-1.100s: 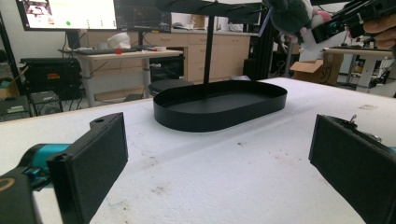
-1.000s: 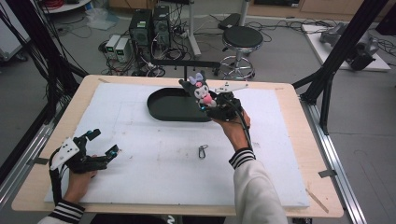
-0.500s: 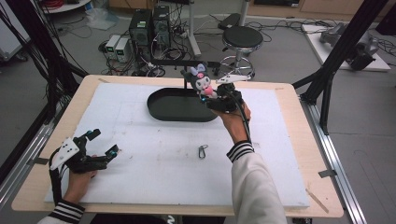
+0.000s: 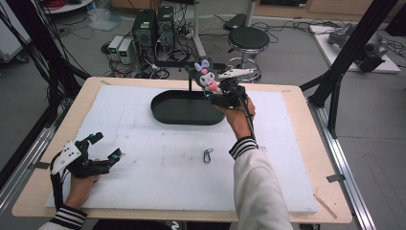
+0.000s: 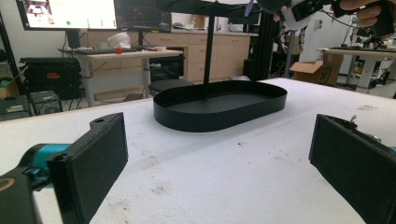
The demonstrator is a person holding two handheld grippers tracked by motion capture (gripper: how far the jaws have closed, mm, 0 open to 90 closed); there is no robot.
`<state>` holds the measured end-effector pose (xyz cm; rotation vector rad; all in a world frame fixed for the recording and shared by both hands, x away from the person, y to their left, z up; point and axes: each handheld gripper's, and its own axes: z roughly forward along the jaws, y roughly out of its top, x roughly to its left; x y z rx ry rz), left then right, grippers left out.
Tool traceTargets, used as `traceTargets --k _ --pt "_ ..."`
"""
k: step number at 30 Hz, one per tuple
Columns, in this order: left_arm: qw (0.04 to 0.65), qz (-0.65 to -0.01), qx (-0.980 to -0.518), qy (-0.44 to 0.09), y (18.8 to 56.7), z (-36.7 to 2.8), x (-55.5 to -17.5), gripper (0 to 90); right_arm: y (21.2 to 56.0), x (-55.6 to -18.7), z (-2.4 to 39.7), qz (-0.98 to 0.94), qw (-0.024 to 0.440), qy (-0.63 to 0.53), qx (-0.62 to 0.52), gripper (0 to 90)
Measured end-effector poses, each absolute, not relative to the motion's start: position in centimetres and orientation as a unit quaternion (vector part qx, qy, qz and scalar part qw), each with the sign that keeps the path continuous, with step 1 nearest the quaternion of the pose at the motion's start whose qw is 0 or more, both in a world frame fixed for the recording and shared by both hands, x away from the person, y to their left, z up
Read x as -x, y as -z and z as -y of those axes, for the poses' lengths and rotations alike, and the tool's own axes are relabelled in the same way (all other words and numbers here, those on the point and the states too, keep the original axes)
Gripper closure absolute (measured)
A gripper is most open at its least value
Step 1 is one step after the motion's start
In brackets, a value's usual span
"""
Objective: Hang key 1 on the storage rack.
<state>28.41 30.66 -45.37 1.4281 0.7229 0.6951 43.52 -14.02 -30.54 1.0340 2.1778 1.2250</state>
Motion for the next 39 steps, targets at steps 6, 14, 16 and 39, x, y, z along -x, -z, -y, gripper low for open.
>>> traceTargets --k 6,14,16,39 --pt "0.643 -0.317 -0.627 -0.305 45.4 -30.7 -28.4 4.9 30.4 -44.0 13.8 -0.784 0.220 -0.440 -0.377 55.7" --pt "0.644 -0.317 -0.626 -0.304 45.4 -30.7 -28.4 4.9 30.3 -44.6 13.6 -0.780 0.221 -0.442 -0.385 55.6" --pt "0.643 -0.317 -0.627 -0.305 45.4 -30.7 -28.4 5.0 30.4 -44.7 13.6 -0.779 0.223 -0.441 -0.385 55.6" --pt "0.642 -0.317 -0.627 -0.305 45.4 -30.7 -28.4 4.9 31.0 -45.5 14.5 -0.764 0.210 -0.446 -0.416 55.2"
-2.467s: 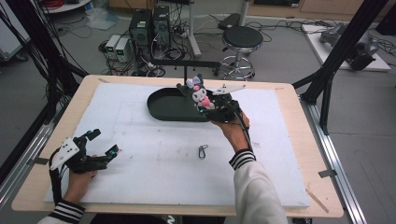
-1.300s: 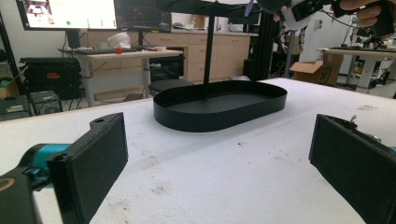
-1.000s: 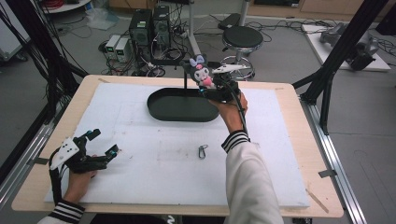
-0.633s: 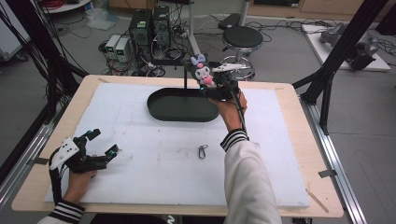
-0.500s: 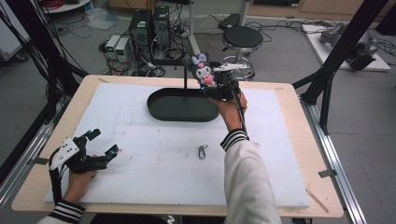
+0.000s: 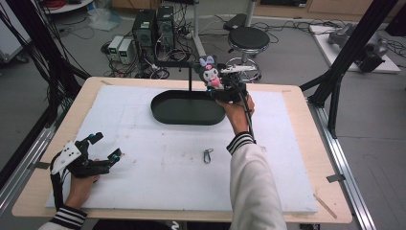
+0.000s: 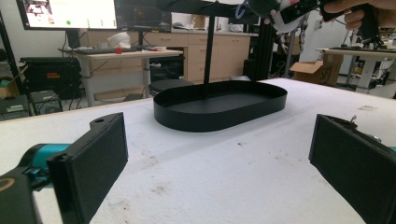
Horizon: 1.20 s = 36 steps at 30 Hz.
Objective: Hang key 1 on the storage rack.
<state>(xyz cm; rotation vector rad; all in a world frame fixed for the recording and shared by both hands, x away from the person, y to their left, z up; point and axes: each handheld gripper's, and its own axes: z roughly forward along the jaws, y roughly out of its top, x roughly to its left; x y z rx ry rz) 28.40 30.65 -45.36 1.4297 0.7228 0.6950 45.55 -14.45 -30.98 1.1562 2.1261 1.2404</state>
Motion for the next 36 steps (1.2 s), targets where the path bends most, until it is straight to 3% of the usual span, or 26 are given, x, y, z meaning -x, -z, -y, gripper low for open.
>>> traceTargets --k 36 --pt "0.642 -0.316 -0.628 -0.305 45.4 -30.7 -28.4 4.9 33.3 -46.3 13.7 -0.806 0.171 -0.388 -0.413 54.8"
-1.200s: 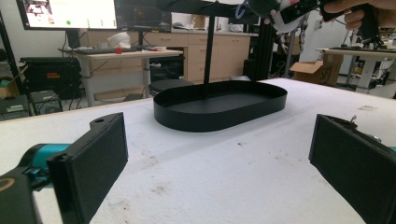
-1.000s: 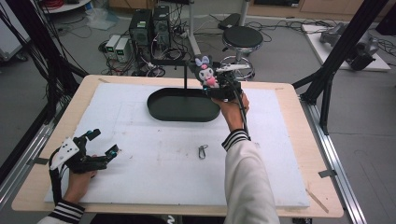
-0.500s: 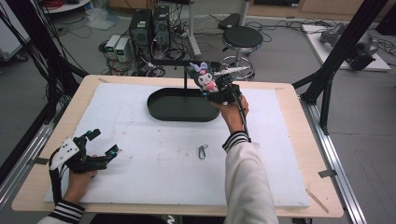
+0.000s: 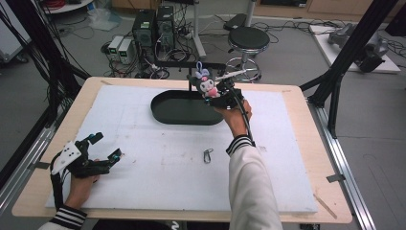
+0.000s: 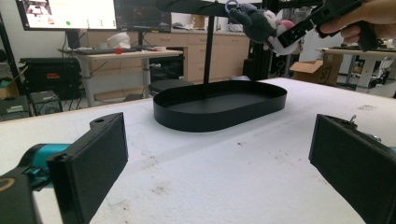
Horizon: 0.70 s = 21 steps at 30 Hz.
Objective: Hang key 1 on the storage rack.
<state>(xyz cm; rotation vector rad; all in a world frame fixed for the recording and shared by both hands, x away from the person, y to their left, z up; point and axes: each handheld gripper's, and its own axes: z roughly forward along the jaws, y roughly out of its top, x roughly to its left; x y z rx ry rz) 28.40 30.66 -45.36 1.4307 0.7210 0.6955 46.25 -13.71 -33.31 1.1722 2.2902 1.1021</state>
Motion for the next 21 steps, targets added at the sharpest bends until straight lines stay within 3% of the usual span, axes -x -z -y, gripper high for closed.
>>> traceTargets --k 21 --pt "0.643 -0.316 -0.628 -0.305 45.4 -30.7 -28.4 4.9 35.0 -47.4 13.0 -0.811 0.159 -0.374 -0.421 54.7"
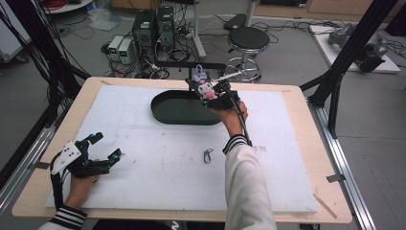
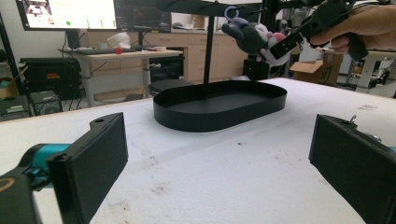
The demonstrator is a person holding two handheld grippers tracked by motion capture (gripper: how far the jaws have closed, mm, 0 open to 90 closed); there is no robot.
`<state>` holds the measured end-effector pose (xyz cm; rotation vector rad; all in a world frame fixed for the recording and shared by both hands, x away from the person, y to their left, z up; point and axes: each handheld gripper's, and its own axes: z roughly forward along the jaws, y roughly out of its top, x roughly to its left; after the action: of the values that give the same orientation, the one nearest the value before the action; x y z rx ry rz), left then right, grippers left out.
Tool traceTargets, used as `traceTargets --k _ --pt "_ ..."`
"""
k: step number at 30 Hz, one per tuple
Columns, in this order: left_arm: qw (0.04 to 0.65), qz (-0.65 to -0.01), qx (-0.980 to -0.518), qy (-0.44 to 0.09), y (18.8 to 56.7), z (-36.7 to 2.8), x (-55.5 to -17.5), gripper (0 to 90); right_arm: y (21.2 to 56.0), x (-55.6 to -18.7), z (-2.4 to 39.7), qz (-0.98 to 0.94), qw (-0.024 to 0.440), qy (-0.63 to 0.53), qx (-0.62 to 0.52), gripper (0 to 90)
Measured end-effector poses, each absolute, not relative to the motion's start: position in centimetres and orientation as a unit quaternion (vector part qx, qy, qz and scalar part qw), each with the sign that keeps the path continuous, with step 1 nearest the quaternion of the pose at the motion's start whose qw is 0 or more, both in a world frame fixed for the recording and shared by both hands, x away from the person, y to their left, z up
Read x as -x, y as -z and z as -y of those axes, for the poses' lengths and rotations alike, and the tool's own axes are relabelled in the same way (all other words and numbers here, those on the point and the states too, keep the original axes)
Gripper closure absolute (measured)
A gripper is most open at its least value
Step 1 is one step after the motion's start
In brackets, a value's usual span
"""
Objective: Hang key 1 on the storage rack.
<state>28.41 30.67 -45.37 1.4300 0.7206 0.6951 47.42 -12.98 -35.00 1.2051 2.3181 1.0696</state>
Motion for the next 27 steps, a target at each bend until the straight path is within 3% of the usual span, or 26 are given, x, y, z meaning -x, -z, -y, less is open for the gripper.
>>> traceTargets --k 6,9,10,12,13,27 --pt "0.643 -0.317 -0.627 -0.305 45.4 -30.7 -28.4 4.9 35.4 -47.8 13.0 -0.809 0.158 -0.376 -0.424 54.2" --pt "0.643 -0.317 -0.627 -0.305 45.4 -30.7 -28.4 4.9 35.5 -47.9 13.1 -0.809 0.159 -0.378 -0.422 48.5" --pt "0.643 -0.317 -0.627 -0.305 45.4 -30.7 -28.4 4.9 35.5 -47.9 13.0 -0.809 0.160 -0.380 -0.419 40.0" --pt "0.643 -0.317 -0.627 -0.305 45.4 -30.7 -28.4 4.9 35.5 -47.8 12.8 -0.799 0.175 -0.380 -0.432 8.4" --pt "0.643 -0.317 -0.627 -0.305 45.4 -30.7 -28.4 5.0 35.5 -47.7 12.7 -0.802 0.177 -0.374 -0.431 2.4" --pt "0.642 -0.316 -0.628 -0.306 45.4 -30.7 -28.4 4.9 32.8 -45.3 14.0 -0.804 0.188 -0.423 -0.373 0.7"
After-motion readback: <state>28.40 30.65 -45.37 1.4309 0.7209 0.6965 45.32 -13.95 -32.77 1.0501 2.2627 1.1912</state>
